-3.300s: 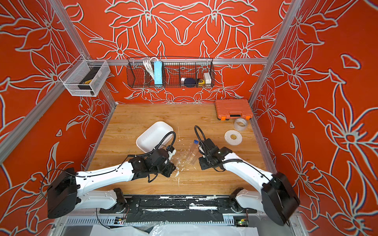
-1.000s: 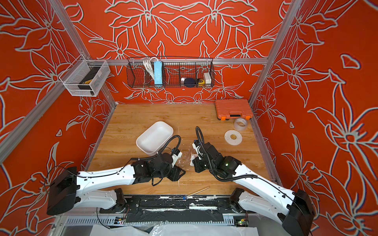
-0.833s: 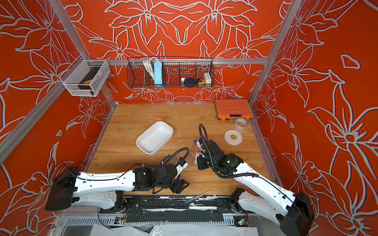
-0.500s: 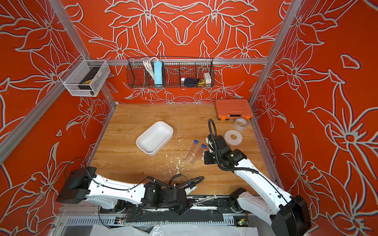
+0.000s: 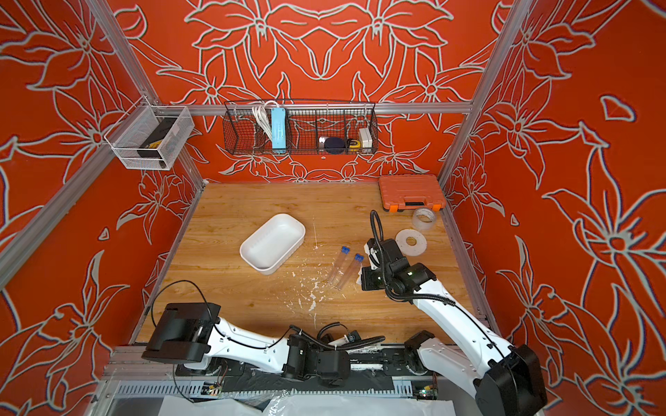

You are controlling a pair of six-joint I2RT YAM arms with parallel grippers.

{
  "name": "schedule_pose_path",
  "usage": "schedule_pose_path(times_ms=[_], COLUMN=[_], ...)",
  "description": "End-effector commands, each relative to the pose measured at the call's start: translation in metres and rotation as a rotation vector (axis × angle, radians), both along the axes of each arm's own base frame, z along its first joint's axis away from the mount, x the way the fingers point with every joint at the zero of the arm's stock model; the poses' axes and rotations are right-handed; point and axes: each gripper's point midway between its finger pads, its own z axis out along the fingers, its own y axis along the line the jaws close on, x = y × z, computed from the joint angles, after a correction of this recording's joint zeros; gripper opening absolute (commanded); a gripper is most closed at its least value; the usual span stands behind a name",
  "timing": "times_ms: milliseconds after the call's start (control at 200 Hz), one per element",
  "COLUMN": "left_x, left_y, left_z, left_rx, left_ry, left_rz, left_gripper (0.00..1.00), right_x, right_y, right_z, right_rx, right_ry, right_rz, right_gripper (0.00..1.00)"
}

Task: Wipe the exteriors of test tubes
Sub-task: Move the test tube to the center of the board.

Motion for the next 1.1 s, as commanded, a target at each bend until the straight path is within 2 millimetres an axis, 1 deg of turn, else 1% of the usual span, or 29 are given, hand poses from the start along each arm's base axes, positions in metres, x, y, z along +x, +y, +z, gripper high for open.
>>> schedule_pose_path(times_ms=[0, 110, 225, 280, 365, 440, 581, 736, 911, 991, 1016, 1031, 1091], left_x=[0.010, 0.023, 0.036, 0.041, 0.046, 0.050, 0.055, 0.066, 0.084, 0.093, 0.093, 0.100, 0.107], left_y=[0.011, 0.026, 0.040, 0.046, 0.055, 0.062, 0.074, 0.097, 0.125, 0.136, 0.137, 0.141, 0.149], left_z=[-0.018, -0.026, -0.022, -0.021, -0.021, -0.024, -0.031, -0.033, -0.031, -0.030, -0.030, -0.029, -0.030], left_rx=[0.043, 0.052, 0.032, 0.032, 0.042, 0.054, 0.058, 0.084, 0.105, 0.109, 0.110, 0.109, 0.110], left_ry=[-0.003, 0.010, 0.024, 0.024, 0.021, 0.027, 0.048, 0.043, 0.041, 0.036, 0.034, 0.034, 0.036], left_rz=[0.048, 0.113, 0.174, 0.195, 0.221, 0.249, 0.296, 0.387, 0.496, 0.544, 0.546, 0.572, 0.608], left_gripper=[0.61, 0.50, 0.38, 0.35, 0.32, 0.26, 0.24, 0.24, 0.24, 0.25, 0.25, 0.25, 0.26], right_x=[-0.002, -0.003, -0.003, -0.002, -0.002, -0.002, -0.002, -0.001, -0.002, -0.002, -0.002, -0.003, -0.003], right_y=[-0.001, -0.001, -0.001, -0.001, 0.001, 0.002, 0.003, 0.003, 0.006, 0.006, 0.006, 0.006, 0.006], right_z=[0.000, 0.001, 0.000, 0.000, -0.003, -0.004, -0.005, -0.004, -0.007, -0.008, -0.008, -0.009, -0.008], right_rx=[0.009, 0.011, 0.016, 0.019, 0.027, 0.032, 0.032, 0.035, 0.052, 0.055, 0.055, 0.056, 0.058], right_ry=[-0.003, -0.008, -0.009, -0.009, -0.003, 0.000, 0.002, -0.002, 0.006, 0.005, 0.006, 0.008, 0.007], right_rz=[0.012, 0.013, 0.012, 0.011, 0.011, 0.014, 0.018, 0.018, 0.019, 0.019, 0.018, 0.017, 0.018], right_gripper=[0.00, 0.00, 0.00, 0.00, 0.00, 0.00, 0.00, 0.00, 0.00, 0.00, 0.00, 0.00, 0.00])
